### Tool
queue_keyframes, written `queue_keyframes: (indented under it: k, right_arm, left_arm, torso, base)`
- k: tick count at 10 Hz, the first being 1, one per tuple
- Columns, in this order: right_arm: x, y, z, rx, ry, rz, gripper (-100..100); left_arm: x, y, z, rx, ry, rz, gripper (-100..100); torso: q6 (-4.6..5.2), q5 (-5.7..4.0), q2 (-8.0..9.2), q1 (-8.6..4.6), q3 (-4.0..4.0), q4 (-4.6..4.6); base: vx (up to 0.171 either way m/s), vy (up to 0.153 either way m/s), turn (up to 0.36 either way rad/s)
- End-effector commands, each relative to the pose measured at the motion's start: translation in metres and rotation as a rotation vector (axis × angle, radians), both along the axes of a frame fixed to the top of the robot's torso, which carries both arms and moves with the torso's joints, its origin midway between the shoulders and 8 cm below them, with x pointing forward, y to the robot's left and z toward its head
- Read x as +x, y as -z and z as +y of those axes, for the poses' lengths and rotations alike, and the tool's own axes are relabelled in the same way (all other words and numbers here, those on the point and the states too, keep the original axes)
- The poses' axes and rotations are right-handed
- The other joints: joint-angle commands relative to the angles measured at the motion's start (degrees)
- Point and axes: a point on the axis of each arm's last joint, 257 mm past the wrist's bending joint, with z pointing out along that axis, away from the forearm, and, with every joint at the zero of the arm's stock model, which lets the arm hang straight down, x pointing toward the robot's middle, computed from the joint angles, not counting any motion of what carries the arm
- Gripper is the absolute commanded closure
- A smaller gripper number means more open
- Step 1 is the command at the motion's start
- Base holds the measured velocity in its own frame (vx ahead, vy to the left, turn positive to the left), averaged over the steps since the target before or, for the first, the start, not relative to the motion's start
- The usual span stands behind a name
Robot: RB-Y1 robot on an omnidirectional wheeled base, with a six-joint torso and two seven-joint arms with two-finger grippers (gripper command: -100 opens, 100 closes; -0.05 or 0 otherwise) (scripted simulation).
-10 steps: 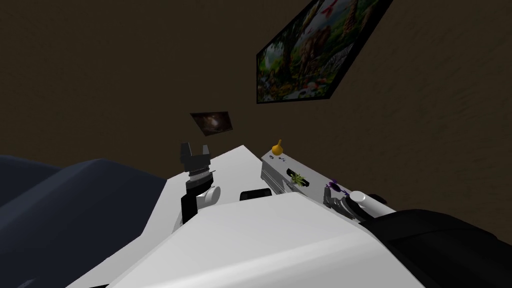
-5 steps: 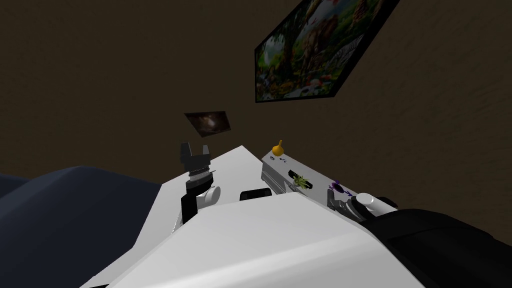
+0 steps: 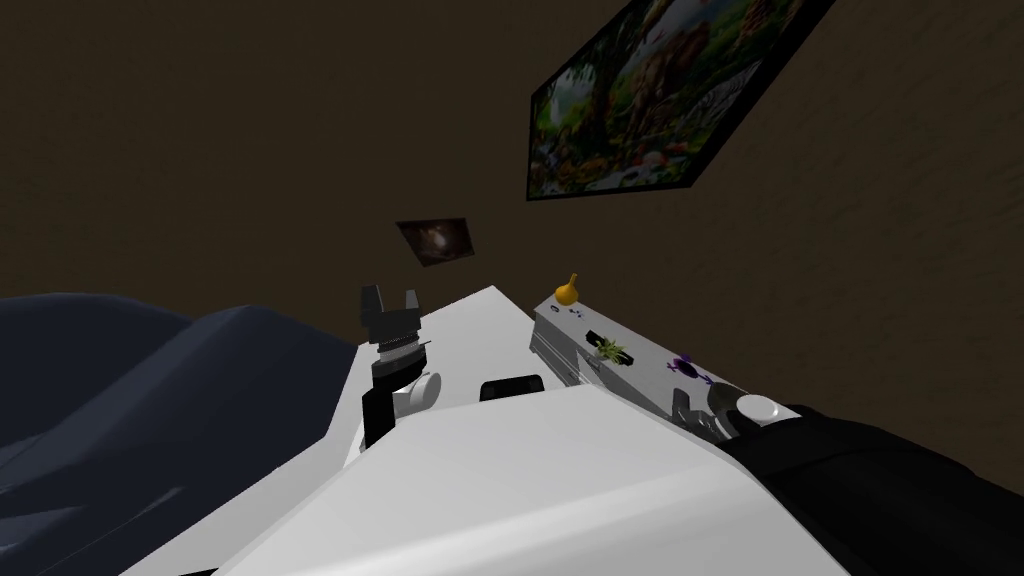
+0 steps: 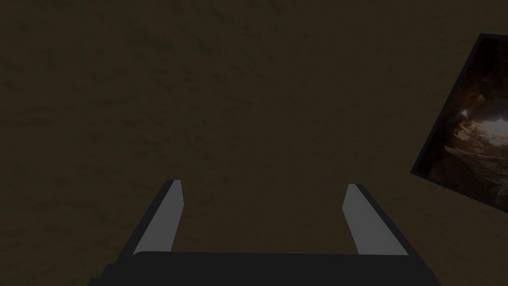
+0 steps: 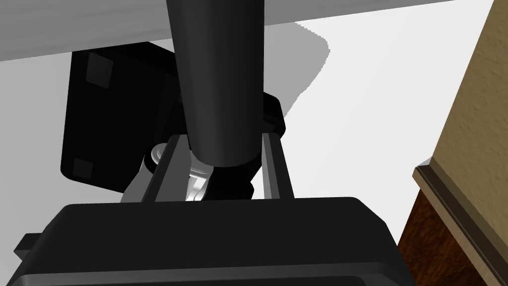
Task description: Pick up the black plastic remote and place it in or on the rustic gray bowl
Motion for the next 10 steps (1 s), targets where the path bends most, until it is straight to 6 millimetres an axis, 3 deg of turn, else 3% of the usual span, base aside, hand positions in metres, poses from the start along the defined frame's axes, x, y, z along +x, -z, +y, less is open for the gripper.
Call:
queue_keyframes:
  k: [1,10]
  right_arm:
    - [-0.011,-0.005,-0.006,-0.004,0.044,0.014,100]
    - [-0.048,-0.051,-0.032,-0.025,0.243,0.059,100]
  left_arm:
    - [0.0,0.0,0.0,0.0,0.0,0.0,0]
    - [0.0,0.0,0.0,0.0,0.0,0.0,0]
  torso:
    - [0.0,0.0,0.0,0.0,0.0,0.0]
    - [-0.03,-0.01,-0.18,-0.27,-0.08,0.0]
  base:
    - [-0.171,0.097,0.119]
    - [-0.173,0.087,0.131]
